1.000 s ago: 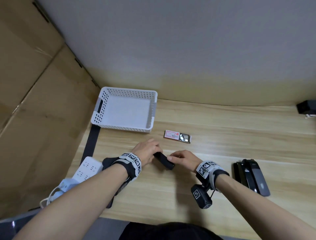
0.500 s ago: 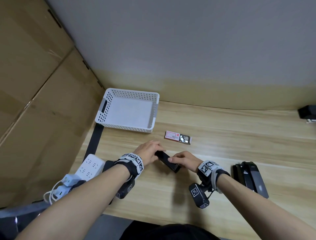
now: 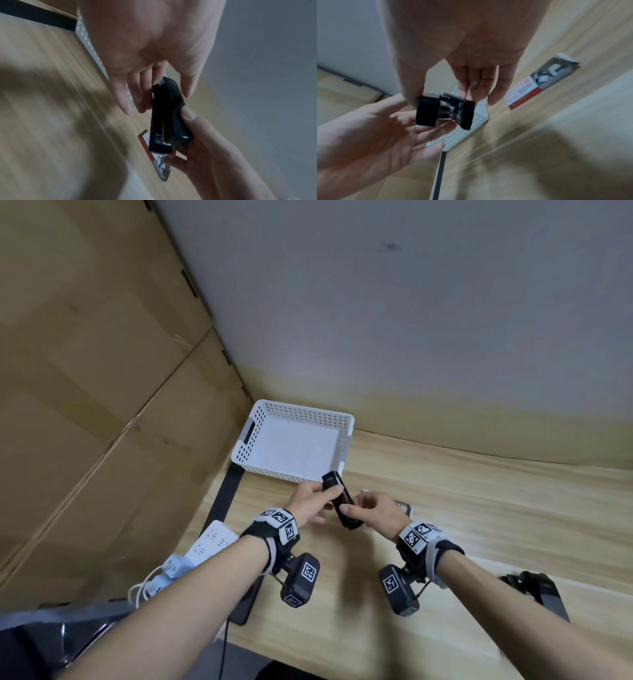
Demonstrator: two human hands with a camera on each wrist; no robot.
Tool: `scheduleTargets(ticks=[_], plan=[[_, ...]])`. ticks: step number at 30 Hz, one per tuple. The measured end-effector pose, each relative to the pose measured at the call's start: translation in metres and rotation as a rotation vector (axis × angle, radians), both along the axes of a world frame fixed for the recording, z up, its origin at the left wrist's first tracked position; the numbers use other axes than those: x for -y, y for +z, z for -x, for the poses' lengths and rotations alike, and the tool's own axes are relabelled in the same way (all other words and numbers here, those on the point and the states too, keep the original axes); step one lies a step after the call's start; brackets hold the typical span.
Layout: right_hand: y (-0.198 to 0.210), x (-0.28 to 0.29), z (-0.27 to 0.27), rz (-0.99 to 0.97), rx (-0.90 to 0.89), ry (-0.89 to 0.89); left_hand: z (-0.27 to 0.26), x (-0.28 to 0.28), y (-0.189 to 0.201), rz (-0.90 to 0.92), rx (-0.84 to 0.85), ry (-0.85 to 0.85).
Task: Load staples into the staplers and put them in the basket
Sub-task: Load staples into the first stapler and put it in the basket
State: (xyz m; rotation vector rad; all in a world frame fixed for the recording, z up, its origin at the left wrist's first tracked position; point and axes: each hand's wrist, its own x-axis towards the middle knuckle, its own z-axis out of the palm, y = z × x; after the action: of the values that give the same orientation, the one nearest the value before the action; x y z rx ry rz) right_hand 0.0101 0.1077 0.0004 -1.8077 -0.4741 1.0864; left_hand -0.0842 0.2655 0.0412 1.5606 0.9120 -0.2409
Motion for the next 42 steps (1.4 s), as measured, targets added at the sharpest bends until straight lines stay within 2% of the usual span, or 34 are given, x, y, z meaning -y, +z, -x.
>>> scheduleTargets(ticks=[3,7,12,15,21,27,33,38,42], plan=[[0.011,-0.031,0.0,-0.046,0.044,0.044,-0.005,-0.022,0.002,-0.047,0.003,0.069],[0.026,-0.072,-0.005,-0.096,-0.003,0.112,-0.013,-0.062,0.006,-0.161,0.015,0.112],[0.033,-0.109,-0.028,-0.02,0.04,-0.025,-0.029,-0.123,0.012,-0.408,-0.125,-0.073],[0.024,-0.121,-0.045,0.029,0.074,-0.125,-0.044,-0.158,0.01,-0.456,-0.184,-0.138],[-0.002,-0.135,-0.068,0.111,0.089,-0.156,-0.08,-0.207,-0.001,-0.512,-0.321,-0.286],[-0.021,-0.145,-0.073,0.169,0.135,-0.162,-0.107,-0.223,-0.033,-0.621,-0.413,-0.414],[-0.023,-0.153,-0.077,0.223,0.255,-0.029,-0.108,-0.225,-0.056,-0.601,-0.47,-0.43],[-0.02,-0.161,-0.071,0.216,0.263,0.009,-0.099,-0.224,-0.057,-0.578,-0.453,-0.418],[-0.011,-0.175,-0.061,0.202,0.275,0.052,-0.084,-0.225,-0.043,-0.595,-0.354,-0.384]])
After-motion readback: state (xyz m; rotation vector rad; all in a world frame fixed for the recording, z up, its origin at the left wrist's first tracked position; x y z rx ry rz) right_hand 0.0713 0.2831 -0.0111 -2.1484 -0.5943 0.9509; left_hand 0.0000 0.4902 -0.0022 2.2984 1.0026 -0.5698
